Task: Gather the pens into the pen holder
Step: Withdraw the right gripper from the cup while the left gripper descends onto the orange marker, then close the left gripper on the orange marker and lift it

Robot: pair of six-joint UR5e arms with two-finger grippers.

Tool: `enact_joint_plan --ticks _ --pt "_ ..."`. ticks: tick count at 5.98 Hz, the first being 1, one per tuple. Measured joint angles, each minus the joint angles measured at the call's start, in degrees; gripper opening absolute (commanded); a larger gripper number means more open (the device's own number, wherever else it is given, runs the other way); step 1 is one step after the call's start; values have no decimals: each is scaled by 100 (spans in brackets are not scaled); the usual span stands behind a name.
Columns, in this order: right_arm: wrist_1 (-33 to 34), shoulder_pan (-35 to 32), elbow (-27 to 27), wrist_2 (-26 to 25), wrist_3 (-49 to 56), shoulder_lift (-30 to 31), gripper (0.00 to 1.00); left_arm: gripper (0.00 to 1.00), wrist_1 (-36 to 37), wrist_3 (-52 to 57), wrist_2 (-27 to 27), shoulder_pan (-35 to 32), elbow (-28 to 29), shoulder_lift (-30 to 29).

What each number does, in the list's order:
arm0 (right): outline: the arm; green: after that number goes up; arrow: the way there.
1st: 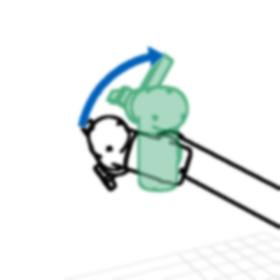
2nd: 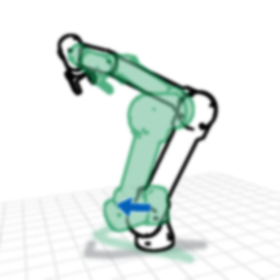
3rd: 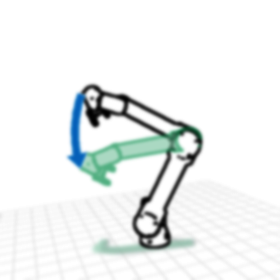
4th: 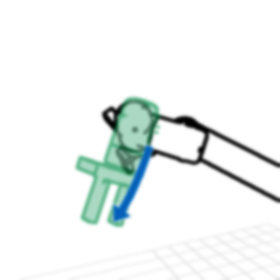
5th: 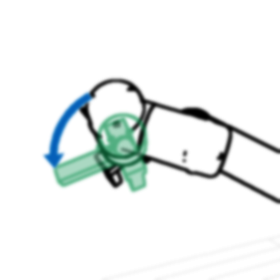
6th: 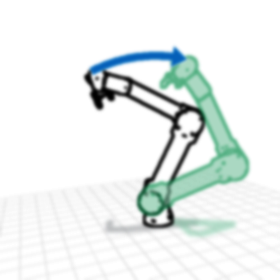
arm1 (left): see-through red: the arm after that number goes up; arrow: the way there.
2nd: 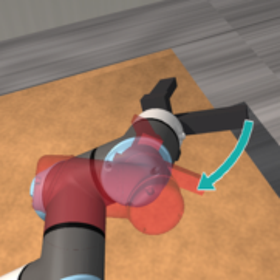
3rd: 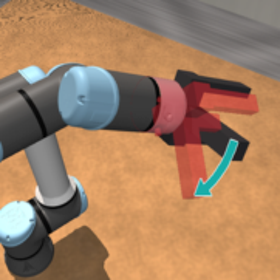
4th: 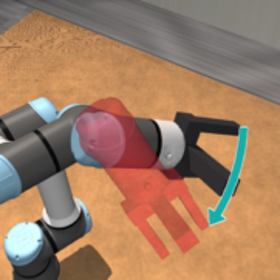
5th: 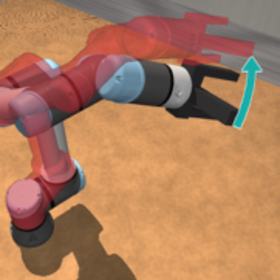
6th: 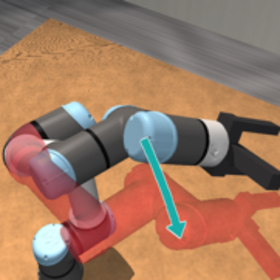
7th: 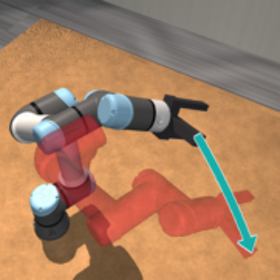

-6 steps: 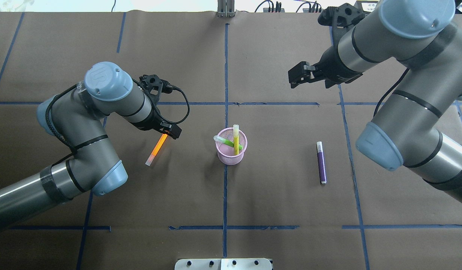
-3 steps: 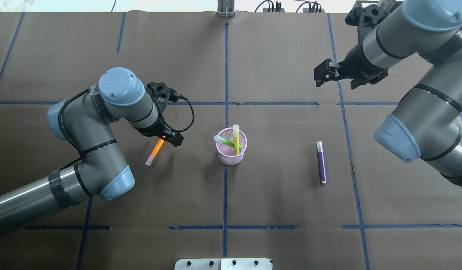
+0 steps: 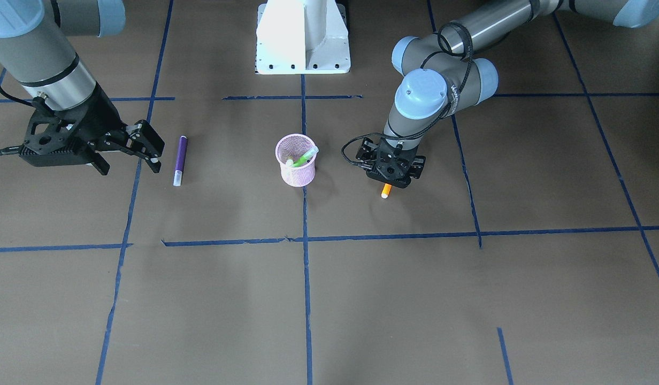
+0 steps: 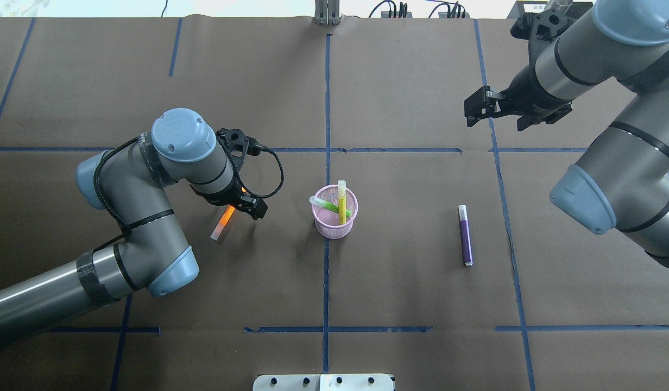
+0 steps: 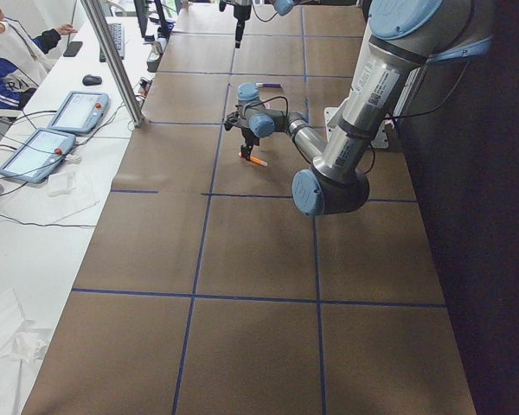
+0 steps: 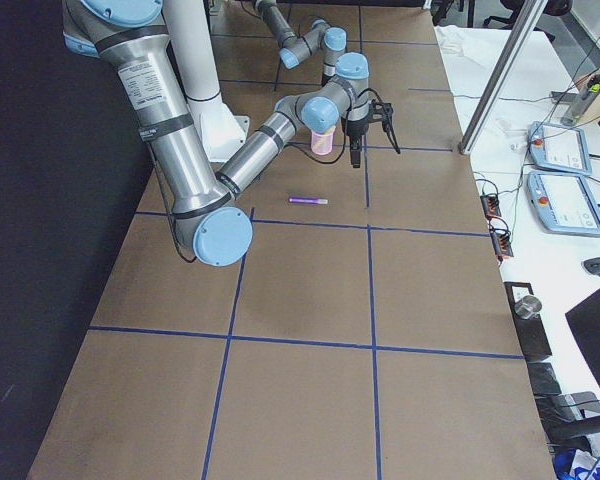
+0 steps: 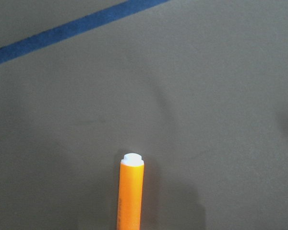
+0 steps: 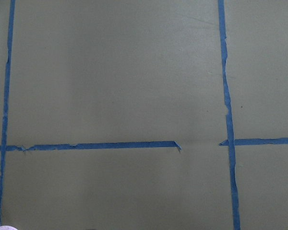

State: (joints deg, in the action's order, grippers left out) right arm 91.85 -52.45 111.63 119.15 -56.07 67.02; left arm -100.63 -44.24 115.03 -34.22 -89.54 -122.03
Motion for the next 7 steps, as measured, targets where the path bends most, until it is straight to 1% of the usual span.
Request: enact_joint_plan --ticks 2,3,4,5,6,7 --pt "0 -1 13 3 0 14 100 90 -22 -9 -93 -29 82 -4" --pt "0 -6 16 3 2 18 100 82 -74 -7 -124 -54 154 -5" --pt "0 -8 17 3 7 21 100 71 -125 -8 -134 -74 210 -9" --pt "0 -10 17 3 8 21 100 65 -143 -15 -137 -87 229 -12" --pt "0 -15 17 11 9 25 100 60 -148 -41 -138 -95 233 -20" --pt "0 -20 21 26 9 28 100 48 -152 -76 -138 -98 235 -42"
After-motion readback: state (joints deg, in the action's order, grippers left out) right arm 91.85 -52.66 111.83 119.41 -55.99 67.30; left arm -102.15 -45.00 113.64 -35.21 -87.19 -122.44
